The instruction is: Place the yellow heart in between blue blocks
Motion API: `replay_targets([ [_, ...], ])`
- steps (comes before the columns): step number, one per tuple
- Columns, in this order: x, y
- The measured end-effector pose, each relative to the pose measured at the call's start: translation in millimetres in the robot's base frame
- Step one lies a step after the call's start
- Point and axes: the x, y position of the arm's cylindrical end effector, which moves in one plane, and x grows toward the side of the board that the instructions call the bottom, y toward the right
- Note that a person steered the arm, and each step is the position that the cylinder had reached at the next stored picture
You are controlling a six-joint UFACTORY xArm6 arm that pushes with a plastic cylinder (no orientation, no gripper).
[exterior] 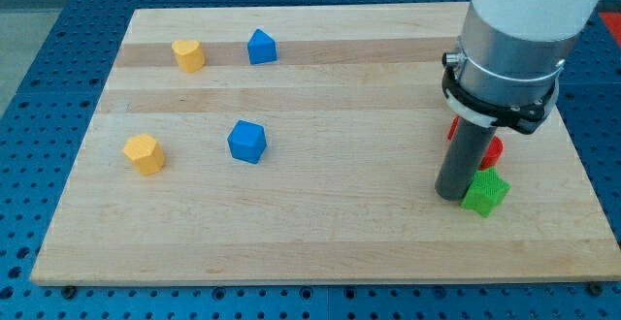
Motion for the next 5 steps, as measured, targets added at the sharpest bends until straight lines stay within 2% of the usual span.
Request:
replay_targets([
  [2, 0.0, 6.0],
  [4, -15.8, -67.6],
  [5, -15.8, -67.8],
])
